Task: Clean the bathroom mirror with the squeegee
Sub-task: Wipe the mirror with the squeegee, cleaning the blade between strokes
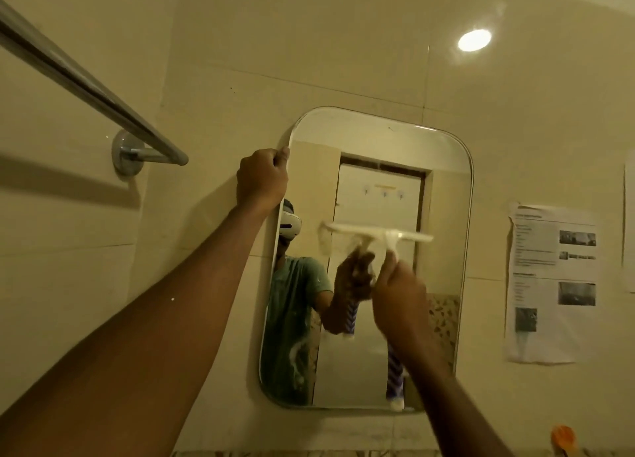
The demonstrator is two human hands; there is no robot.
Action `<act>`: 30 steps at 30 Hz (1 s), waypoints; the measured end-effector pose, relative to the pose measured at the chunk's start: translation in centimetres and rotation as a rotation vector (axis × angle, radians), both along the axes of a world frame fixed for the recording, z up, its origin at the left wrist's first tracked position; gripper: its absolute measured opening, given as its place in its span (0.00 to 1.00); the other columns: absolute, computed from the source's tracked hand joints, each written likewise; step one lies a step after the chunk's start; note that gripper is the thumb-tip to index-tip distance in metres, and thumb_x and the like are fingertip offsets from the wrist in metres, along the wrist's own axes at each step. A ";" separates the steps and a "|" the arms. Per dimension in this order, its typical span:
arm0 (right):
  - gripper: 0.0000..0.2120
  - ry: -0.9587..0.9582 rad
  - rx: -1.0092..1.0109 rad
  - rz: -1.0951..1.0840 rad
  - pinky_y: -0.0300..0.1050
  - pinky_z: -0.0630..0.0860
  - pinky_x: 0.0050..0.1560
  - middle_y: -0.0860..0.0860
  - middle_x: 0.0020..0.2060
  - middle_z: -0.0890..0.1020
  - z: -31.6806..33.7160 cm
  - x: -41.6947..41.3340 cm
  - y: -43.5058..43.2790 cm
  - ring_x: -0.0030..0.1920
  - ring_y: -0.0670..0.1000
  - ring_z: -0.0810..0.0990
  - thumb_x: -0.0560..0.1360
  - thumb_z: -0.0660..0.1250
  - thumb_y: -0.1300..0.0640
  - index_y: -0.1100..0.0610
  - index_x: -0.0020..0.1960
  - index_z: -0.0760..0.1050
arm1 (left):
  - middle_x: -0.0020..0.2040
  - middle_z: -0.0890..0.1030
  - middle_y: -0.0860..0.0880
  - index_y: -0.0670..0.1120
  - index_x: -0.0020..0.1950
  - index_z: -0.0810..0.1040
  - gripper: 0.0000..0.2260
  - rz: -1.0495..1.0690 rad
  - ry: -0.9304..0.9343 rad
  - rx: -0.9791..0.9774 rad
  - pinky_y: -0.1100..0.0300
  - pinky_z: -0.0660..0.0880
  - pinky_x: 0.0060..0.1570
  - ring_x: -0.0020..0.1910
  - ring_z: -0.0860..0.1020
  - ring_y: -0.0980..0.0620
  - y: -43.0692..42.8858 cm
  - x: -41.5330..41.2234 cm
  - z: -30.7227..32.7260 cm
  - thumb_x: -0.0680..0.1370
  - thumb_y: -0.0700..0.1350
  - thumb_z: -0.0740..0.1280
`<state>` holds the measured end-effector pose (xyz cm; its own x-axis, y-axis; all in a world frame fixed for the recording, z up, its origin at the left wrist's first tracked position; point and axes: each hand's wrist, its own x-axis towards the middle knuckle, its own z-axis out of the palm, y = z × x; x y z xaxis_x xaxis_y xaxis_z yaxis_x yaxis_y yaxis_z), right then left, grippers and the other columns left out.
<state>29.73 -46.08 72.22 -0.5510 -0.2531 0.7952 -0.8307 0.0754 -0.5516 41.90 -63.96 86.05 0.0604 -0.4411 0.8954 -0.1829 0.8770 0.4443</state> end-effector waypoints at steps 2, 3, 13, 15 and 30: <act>0.21 -0.016 0.057 -0.028 0.30 0.63 0.22 0.47 0.30 0.74 -2.0 0.2 0.5 0.27 0.41 0.72 0.83 0.46 0.46 0.55 0.41 0.71 | 0.33 0.75 0.45 0.42 0.37 0.72 0.20 0.010 -0.001 -0.003 0.56 0.63 0.35 0.34 0.73 0.43 0.2 -0.1 0.0 0.82 0.53 0.56; 0.21 -0.014 0.066 -0.016 0.30 0.64 0.25 0.47 0.30 0.74 -1.5 0.2 0.8 0.27 0.42 0.73 0.83 0.46 0.46 0.55 0.41 0.71 | 0.34 0.75 0.45 0.42 0.37 0.72 0.20 0.015 -0.001 -0.006 0.57 0.62 0.34 0.34 0.72 0.44 0.3 -0.2 -0.1 0.82 0.53 0.56; 0.23 0.115 -0.075 0.014 0.33 0.70 0.20 0.51 0.28 0.75 14.4 -2.0 0.1 0.23 0.45 0.74 0.84 0.47 0.50 0.53 0.35 0.68 | 0.35 0.76 0.45 0.43 0.40 0.75 0.19 0.025 0.006 -0.012 0.55 0.70 0.34 0.34 0.74 0.47 -0.2 -0.4 -0.1 0.82 0.54 0.55; 0.20 0.087 -0.048 0.040 0.30 0.67 0.19 0.49 0.28 0.75 11.0 -2.1 -0.2 0.22 0.42 0.73 0.84 0.48 0.48 0.54 0.39 0.70 | 0.35 0.76 0.45 0.42 0.39 0.74 0.20 0.034 0.007 -0.015 0.56 0.67 0.34 0.34 0.73 0.46 -0.1 -0.4 -0.1 0.82 0.53 0.55; 0.22 0.157 -0.086 0.086 0.37 0.72 0.27 0.51 0.30 0.77 15.7 0.9 -2.2 0.26 0.45 0.74 0.84 0.47 0.50 0.56 0.39 0.71 | 0.45 0.81 0.35 0.36 0.46 0.75 0.28 -0.290 0.040 0.199 0.40 0.77 0.51 0.45 0.80 0.34 1.3 1.3 0.4 0.71 0.56 0.44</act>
